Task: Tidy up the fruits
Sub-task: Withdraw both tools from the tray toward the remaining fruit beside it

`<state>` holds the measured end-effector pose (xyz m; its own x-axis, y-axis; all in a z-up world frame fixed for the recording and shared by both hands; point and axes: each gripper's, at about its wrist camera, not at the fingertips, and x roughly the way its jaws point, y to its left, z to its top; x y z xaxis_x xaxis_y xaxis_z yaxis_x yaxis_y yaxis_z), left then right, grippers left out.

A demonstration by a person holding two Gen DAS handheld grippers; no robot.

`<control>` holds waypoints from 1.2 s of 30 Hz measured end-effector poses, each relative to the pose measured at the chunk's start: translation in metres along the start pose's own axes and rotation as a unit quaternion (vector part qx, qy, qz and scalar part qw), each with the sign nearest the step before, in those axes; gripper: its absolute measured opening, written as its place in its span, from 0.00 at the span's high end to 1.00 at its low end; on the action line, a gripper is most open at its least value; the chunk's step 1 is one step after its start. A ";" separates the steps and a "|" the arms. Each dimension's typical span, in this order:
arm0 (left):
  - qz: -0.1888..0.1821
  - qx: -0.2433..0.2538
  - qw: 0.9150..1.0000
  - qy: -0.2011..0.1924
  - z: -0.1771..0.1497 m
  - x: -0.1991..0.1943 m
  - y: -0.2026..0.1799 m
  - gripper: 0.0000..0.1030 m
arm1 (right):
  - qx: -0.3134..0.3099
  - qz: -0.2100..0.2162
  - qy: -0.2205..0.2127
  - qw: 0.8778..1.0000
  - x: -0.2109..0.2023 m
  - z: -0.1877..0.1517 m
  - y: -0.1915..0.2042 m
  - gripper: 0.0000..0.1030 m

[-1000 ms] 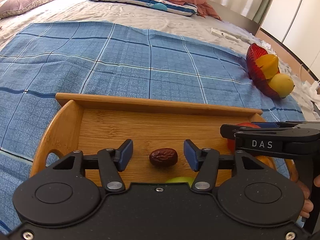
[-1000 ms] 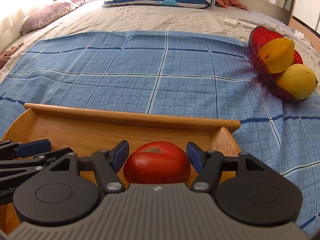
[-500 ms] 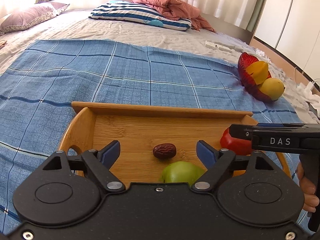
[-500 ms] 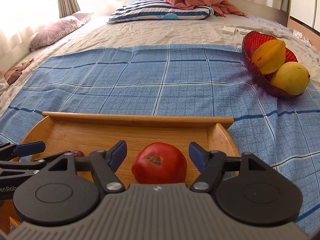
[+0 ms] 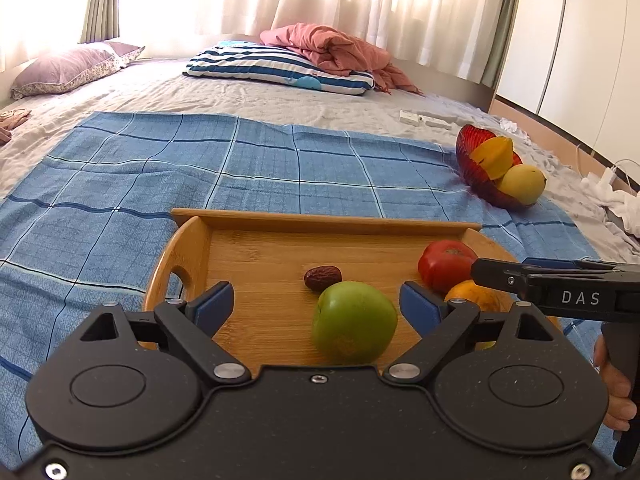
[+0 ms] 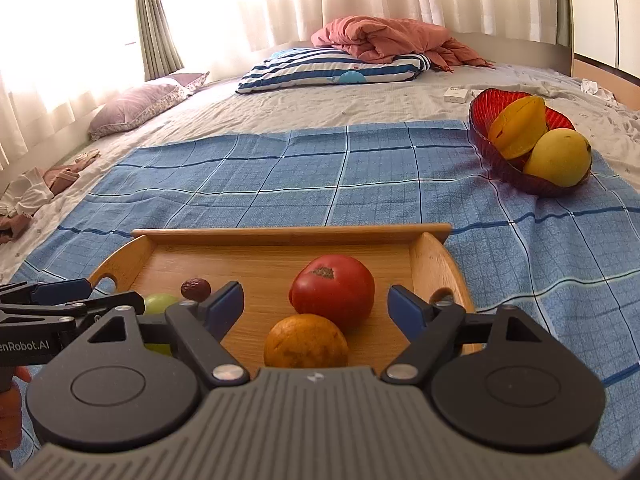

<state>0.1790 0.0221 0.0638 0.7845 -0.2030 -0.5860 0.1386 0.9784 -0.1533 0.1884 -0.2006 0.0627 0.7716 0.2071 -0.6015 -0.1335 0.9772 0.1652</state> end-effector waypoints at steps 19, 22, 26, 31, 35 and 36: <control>0.013 0.002 0.999 -0.050 -0.051 -0.064 -0.003 0.07 | -0.055 0.004 -0.097 0.994 -0.060 -0.055 0.022 0.04; 0.023 0.008 0.998 -0.053 -0.060 -0.068 -0.002 0.07 | -0.071 -0.002 -0.104 0.992 -0.065 -0.064 0.027 0.01; 0.032 0.010 0.998 -0.056 -0.072 -0.072 0.001 0.07 | -0.078 0.002 -0.115 0.990 -0.072 -0.078 0.030 0.00; 0.040 0.016 0.997 -0.069 -0.086 -0.080 0.005 0.06 | -0.085 0.001 -0.141 0.986 -0.083 -0.099 0.034 0.00; 0.049 0.031 0.995 -0.078 -0.096 -0.085 0.005 0.04 | -0.077 0.011 -0.156 0.985 -0.091 -0.115 0.034 0.00; 0.052 0.034 0.995 -0.081 -0.099 -0.086 0.005 0.01 | -0.077 0.011 -0.158 0.984 -0.092 -0.118 0.034 0.00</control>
<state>0.0525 0.0404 0.0346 0.8828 -0.0976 -0.4595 0.0883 0.9952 -0.0417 0.0396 -0.1810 0.0316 0.9193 0.2275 -0.3211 -0.2266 0.9731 0.0405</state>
